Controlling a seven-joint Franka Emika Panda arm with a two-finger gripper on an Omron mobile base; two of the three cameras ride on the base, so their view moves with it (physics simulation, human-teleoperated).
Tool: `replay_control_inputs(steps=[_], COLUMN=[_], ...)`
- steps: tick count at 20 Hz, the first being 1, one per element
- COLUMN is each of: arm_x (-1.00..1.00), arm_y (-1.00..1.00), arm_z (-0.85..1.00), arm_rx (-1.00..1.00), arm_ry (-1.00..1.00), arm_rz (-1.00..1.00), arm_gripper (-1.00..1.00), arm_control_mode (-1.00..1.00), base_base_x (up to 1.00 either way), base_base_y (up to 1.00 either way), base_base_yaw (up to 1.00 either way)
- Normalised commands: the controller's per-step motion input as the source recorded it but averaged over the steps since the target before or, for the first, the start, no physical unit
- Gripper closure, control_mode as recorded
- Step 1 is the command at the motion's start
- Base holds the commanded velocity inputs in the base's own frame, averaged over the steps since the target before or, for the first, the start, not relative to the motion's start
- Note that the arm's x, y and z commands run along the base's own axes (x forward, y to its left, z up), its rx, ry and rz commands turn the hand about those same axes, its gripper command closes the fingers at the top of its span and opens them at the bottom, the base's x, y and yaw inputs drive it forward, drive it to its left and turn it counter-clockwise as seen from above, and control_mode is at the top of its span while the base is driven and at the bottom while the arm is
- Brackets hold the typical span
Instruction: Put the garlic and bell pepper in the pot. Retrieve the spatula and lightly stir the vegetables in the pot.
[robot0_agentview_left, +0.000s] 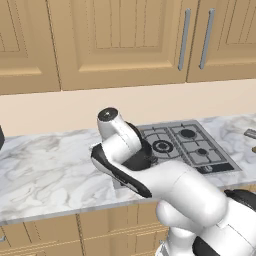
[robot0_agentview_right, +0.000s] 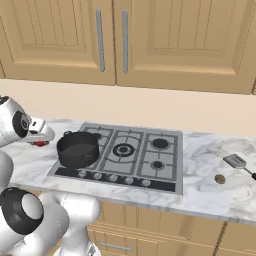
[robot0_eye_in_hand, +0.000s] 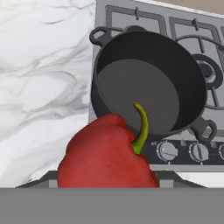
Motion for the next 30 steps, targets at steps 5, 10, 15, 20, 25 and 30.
replay_control_inputs(steps=[5,10,15,20,25,30], arm_x=[0.09,0.04,0.24,0.2,0.21,0.28], arm_y=[-0.79,-0.51,-0.03,-0.16,-0.13,0.0], arm_z=[0.25,0.22,-0.08,-0.17,-0.04,0.04], arm_rx=[0.07,0.03,0.0,0.07,0.04,-0.05], arm_ry=[-0.2,-0.05,0.0,0.0,0.07,0.28], arm_rz=[0.02,0.0,0.07,0.15,0.16,0.03], arm_gripper=[1.0,1.0,1.0,1.0,1.0,1.0], arm_control_mode=[-1.0,-1.0,-1.0,-1.0,-1.0,-1.0], base_base_x=[0.0,0.0,0.0,0.0,0.0,0.0], base_base_y=[0.0,0.0,0.0,0.0,0.0,0.0], base_base_yaw=[0.0,0.0,0.0,0.0,0.0,0.0])
